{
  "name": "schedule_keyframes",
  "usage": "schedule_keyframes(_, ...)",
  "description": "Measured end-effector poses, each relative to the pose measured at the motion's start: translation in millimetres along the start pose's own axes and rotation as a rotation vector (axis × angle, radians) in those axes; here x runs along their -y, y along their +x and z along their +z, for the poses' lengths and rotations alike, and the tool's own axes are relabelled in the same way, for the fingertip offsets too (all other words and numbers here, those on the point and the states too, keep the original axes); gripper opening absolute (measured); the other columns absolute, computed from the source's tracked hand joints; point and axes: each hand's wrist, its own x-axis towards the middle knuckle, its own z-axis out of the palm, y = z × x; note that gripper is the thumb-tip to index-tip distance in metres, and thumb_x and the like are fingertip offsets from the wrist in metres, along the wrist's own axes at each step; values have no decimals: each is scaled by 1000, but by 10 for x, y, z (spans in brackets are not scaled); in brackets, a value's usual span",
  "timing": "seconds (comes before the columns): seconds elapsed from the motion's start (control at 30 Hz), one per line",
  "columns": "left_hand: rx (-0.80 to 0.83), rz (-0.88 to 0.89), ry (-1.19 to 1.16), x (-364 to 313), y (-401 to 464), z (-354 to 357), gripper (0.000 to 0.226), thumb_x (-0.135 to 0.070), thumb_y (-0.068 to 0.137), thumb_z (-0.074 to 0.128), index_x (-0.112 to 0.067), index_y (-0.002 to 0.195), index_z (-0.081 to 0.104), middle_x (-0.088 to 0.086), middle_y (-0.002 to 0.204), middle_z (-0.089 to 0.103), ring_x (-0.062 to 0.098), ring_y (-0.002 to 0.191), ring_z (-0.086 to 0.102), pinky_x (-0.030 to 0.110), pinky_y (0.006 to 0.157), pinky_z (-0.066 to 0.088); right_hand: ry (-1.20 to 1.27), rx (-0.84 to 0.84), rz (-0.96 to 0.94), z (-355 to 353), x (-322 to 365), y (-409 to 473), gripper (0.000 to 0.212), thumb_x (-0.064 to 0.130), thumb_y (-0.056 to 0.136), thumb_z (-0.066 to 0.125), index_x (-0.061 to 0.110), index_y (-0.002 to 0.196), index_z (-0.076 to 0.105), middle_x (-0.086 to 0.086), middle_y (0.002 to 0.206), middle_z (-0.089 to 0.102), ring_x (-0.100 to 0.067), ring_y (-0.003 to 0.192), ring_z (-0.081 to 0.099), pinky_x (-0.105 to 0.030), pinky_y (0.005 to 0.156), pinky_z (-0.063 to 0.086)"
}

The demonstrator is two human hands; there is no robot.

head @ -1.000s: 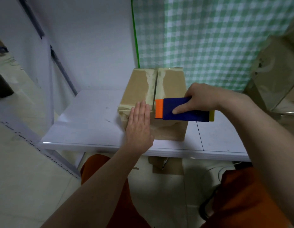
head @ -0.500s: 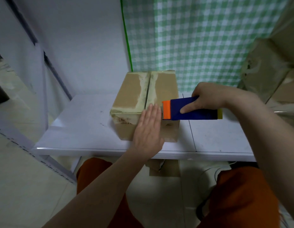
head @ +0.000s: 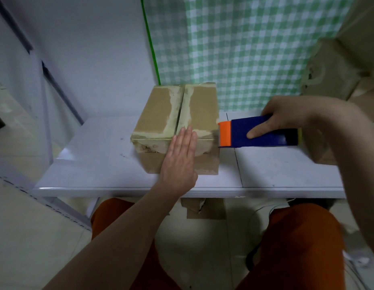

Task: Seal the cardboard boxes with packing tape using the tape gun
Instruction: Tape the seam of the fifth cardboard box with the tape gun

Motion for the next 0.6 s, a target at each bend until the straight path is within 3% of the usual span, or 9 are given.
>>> schedule_keyframes(0.13,9,-13,-29,-38,5,-10,103,-20,75,51,-4,146,-21,16,157,-21,29,144,-23,42,119,-8,6,-21,-11,94,-107,66,50,58,72,70,10,86,69,-6,80,68,-18,70,63,-29,63,46)
schedule_keyframes(0.27,-44,-64,-131,-149,41,-50,96,-16,70,54,0,150,3,19,159,1,29,147,-7,43,120,0,34,-46,-36,152,-139,107,50,58,73,69,9,85,69,-7,79,68,-18,69,62,-28,61,45)
schedule_keyframes(0.33,-81,2,-141,-226,80,-71,90,-19,72,47,-1,150,5,18,159,7,28,148,-2,43,120,2,45,-48,-44,160,-166,112,50,58,73,68,10,84,69,-6,78,67,-18,68,61,-27,59,44)
schedule_keyframes(0.4,-91,78,-124,-304,121,-90,86,-24,75,37,-2,150,2,16,160,6,26,148,-2,41,120,1,59,-42,-47,180,-178,124,49,59,73,68,10,83,68,-5,77,66,-17,67,60,-26,58,43)
schedule_keyframes(0.53,-24,84,-70,-372,147,-60,90,-27,81,43,-3,150,-10,14,160,-10,25,147,-14,40,120,-5,86,-40,-48,208,-218,138,49,59,72,68,11,84,68,-5,77,66,-17,68,61,-25,58,44)
schedule_keyframes(0.6,-22,93,-36,-365,147,-44,89,-30,81,36,-3,150,-13,14,159,-12,26,146,-16,40,120,-7,98,-40,-52,215,-236,140,49,58,73,68,10,83,68,-4,75,66,-16,66,60,-24,57,42)
